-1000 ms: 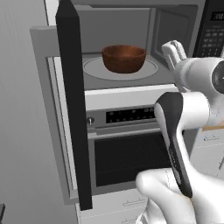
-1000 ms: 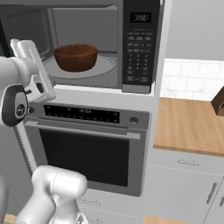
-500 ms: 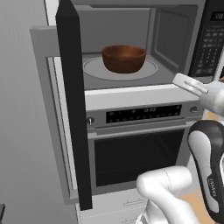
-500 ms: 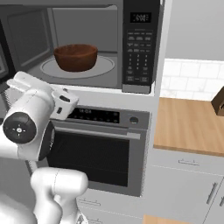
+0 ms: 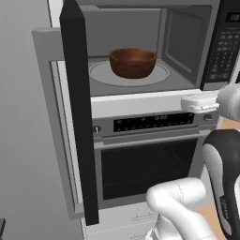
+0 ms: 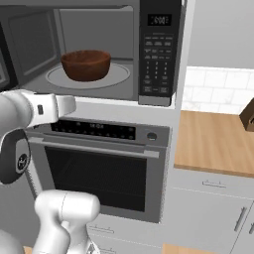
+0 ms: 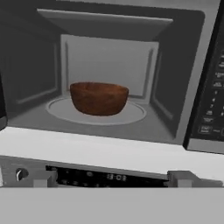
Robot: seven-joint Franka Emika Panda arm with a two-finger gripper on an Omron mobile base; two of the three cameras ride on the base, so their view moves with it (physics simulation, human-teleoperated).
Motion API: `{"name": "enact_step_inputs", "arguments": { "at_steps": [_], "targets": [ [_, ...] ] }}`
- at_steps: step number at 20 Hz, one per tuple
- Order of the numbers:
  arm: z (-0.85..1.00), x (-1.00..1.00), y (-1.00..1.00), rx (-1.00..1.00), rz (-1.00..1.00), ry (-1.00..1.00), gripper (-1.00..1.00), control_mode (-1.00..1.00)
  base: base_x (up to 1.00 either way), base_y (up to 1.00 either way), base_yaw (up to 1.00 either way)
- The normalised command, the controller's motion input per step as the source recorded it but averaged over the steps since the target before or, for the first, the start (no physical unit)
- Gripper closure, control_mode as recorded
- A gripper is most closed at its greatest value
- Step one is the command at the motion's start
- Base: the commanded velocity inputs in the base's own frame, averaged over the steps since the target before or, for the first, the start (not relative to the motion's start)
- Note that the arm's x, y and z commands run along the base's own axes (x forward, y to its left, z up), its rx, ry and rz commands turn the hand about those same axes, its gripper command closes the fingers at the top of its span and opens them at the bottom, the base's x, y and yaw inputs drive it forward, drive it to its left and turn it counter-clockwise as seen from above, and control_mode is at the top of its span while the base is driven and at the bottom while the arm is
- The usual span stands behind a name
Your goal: Open the microwave, place the bowl with waffle inside the microwave, then close the microwave door and turn it on.
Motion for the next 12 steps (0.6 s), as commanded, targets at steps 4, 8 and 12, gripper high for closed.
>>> {"name": "enact_step_inputs", "arguments": {
  "at_steps": [4,8,12],
  "targets": [
    [-0.04,0.04,-0.14,-0.01,-0.13,0.17,-1.00,-1.00,0.00,0.00,0.00],
    [0.00,-0.57,-0.06,0.00,-0.29,0.20,-1.00,-1.00,0.00,0.00,0.00],
    [0.00,-0.97,0.00,-0.01,-0.38,0.14,-1.00,-1.00,0.00,0.00,0.00]
  ]
}}
